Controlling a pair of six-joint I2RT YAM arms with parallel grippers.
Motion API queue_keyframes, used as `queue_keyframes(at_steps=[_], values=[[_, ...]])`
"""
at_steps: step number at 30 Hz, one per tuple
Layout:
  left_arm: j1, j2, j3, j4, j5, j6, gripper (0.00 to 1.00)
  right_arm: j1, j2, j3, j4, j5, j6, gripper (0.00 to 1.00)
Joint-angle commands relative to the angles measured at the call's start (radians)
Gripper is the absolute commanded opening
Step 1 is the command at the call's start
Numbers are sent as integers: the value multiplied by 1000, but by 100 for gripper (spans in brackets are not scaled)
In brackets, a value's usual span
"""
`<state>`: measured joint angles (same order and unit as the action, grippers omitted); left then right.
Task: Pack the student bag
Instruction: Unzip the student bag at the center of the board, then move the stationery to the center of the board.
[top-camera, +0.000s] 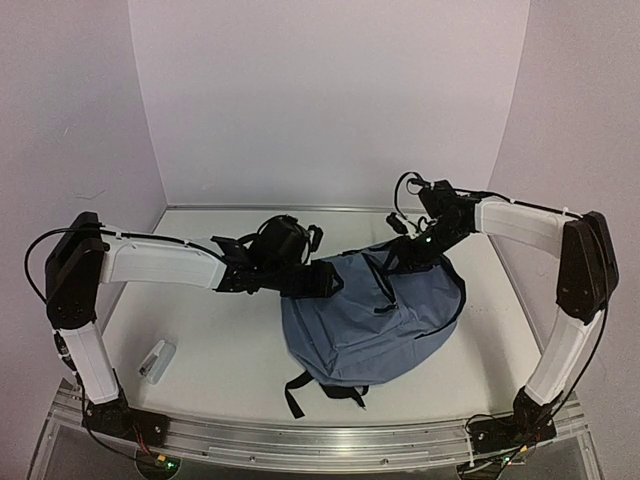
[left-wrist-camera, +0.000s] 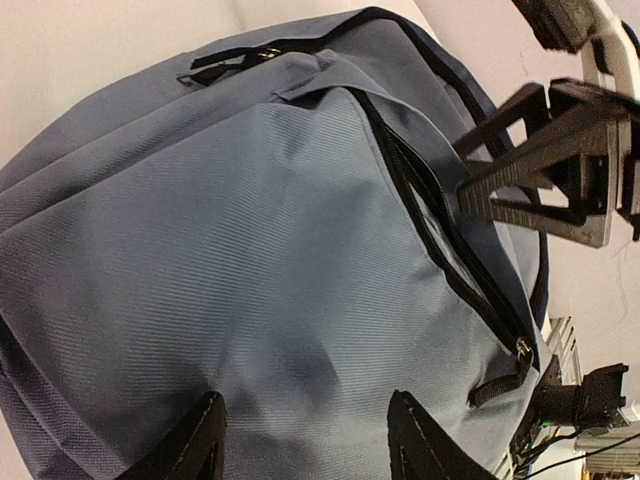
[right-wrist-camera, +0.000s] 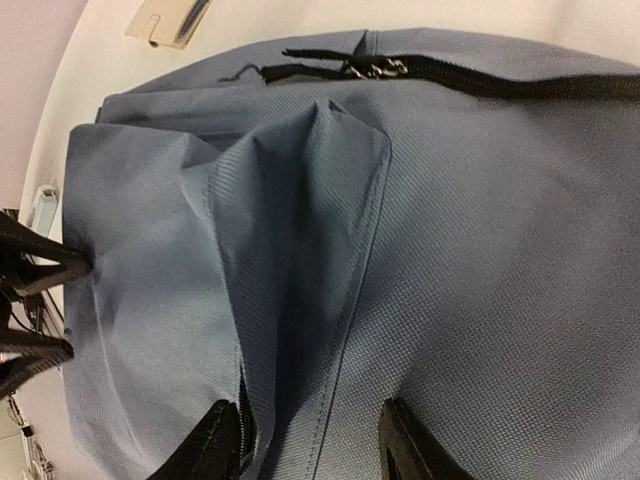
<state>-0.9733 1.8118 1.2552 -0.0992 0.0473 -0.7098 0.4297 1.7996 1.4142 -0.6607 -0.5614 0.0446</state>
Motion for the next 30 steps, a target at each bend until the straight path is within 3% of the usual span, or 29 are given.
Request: queue_keyframes(at_steps=[1, 3, 6, 8, 13, 14, 16, 20, 23, 30], values=[[51, 28, -5, -78, 0, -61, 46, -3, -36, -36, -43, 67, -60, 39], [86, 35, -10, -95, 8, -71, 39, -4, -44, -48, -46, 102, -75, 32], [146, 20, -26, -111, 13, -61, 38, -5, -53, -49, -54, 108, -76, 31], [163, -8, -28, -141, -3, -25, 43, -5, -61, -33, -61, 102, -75, 33], [165, -186, -76, -320, -130, -26, 76, -8, -104, 28, -69, 73, -72, 46], [167, -216, -91, -374, -156, -44, 79, -9, -111, 41, -71, 68, -68, 51], [168, -284, -112, -517, -202, -96, 83, -9, -133, 49, -72, 50, -69, 62], [168, -418, -190, -788, -298, -236, 92, -9, -178, 28, -71, 18, -82, 74], [168, -486, -234, -953, -335, -346, 99, -9, -199, 12, -70, -7, -89, 78], [183, -479, -266, -1153, -395, -476, 100, -9, -230, -15, -69, -59, -88, 81]])
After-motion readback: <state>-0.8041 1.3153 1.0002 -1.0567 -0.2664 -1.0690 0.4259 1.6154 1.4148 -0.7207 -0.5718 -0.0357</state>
